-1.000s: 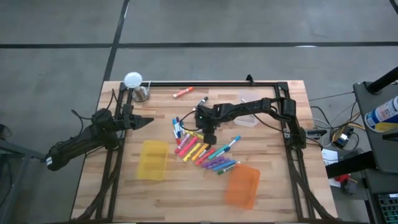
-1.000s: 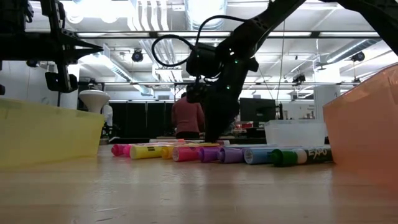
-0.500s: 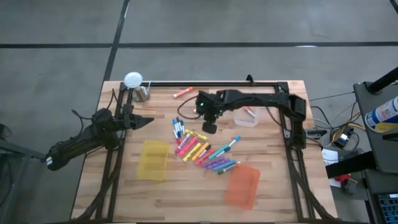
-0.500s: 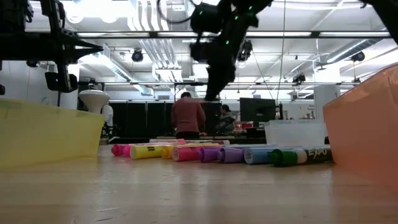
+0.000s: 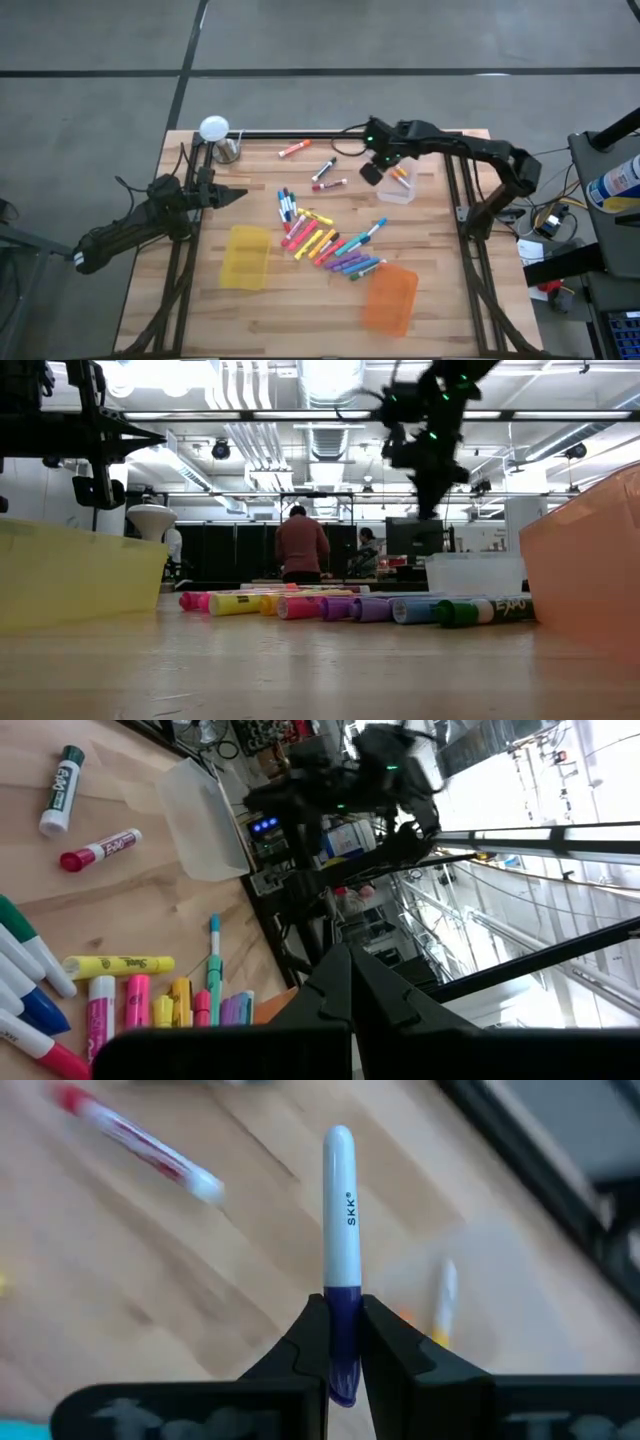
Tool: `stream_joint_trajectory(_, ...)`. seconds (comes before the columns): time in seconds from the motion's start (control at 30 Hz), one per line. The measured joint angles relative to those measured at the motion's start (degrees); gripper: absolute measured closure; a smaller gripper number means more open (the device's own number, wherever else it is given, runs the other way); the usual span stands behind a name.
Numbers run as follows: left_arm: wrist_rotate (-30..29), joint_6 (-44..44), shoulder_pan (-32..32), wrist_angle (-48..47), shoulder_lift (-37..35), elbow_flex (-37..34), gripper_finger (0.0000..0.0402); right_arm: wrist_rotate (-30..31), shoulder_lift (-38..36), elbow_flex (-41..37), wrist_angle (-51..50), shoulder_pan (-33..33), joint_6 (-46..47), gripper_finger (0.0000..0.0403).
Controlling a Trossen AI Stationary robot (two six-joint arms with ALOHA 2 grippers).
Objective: Pick & Place Markers
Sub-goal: Put the right small violet highlighter pen into the transparent bin, then put the bottom small dark blue highlighter pen into the transparent bin
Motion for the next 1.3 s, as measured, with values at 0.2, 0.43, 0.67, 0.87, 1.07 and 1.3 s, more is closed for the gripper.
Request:
stream_joint_trajectory(0.2, 0.02, 0.05, 0.01, -0.02, 0.0, 0.0, 0.0401, -2.9, -2.57, -11.51, 2.99, -5.91, 4.97, 0.0375)
stream_joint_trajectory(0.43, 0.02, 0.24, 0.0, -0.02, -0.02, 0.0, 0.0401, -4.25, -0.34, -18.18, 7.71, -9.27, 7.35, 0.0374)
stream_joint_trajectory(0.67, 0.01, 0.24, 0.02, 0.0, -0.02, 0.0, 0.0401, -5.55, 1.17, -19.98, 8.35, -11.16, 8.5, 0.03)
stream_joint_trajectory(0.87, 0.02, -1.46, 0.02, 0.0, -0.02, 0.0, 0.0401, -8.23, -1.33, -16.51, 8.34, -8.86, 6.28, 0.0238)
stream_joint_trajectory(1.07, 0.0, -1.07, 0.01, 0.0, -0.02, 0.0, 0.0401, -13.73, -4.48, -11.01, 9.16, -1.63, -2.63, 0.0225)
stream_joint_trajectory(1.3, -1.14, 0.12, 0.02, 0.0, -0.02, 0.0, 0.0401, -26.59, -4.87, -7.08, 9.62, 9.93, -14.57, 0.0236)
